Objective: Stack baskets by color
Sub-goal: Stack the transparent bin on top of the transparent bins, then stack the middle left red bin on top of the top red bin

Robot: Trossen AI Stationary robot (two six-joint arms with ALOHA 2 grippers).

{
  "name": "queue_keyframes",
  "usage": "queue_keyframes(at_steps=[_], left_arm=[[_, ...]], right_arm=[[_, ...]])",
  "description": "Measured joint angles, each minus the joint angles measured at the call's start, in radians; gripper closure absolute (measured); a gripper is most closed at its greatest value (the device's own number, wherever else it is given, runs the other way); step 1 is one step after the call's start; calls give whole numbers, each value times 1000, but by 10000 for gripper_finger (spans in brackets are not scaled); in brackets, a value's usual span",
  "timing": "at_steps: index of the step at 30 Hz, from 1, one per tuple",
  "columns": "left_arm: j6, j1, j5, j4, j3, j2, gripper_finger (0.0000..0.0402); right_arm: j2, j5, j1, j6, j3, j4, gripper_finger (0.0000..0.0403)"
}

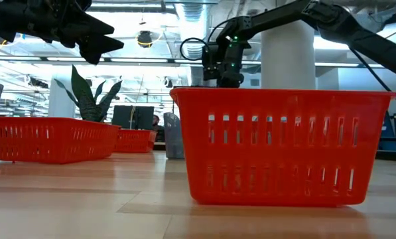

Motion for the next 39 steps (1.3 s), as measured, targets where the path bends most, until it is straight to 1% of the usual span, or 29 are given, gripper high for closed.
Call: queue_keyframes(at_steps=[7, 14, 17, 22, 28, 30, 32, 35, 36, 39], left_arm=[[11, 0, -7, 2, 0, 0, 178], [11, 0, -7, 2, 0, 0, 178], [11, 0, -8, 0, 0, 0, 178], [11, 0, -13, -37, 0, 0, 178], [8, 0, -34, -79, 0, 0, 178], [5, 0, -47, -93, 0, 0, 178], [-7, 0, -76, -113, 0, 0, 178], [-49, 2, -134, -180, 0, 0, 178], [-51, 3, -143, -201, 0, 0, 178], [-52, 11, -133, -245, 5, 21, 178]], right_arm=[[0, -1, 16, 0, 0, 21, 352], [0, 24, 26, 13, 9, 18, 302], [-4, 44, 32, 43, 25, 14, 279], [-43, 52, 52, 56, 23, -36, 246], [-126, 48, 100, 128, 23, -39, 233], [-159, 47, 122, 167, 23, -39, 233], [-193, 43, 150, 250, 23, -47, 235], [-224, 41, 196, 492, 23, -82, 240], [-230, 38, 212, 548, 23, -110, 241], [-246, -19, 263, 597, 20, -215, 243]])
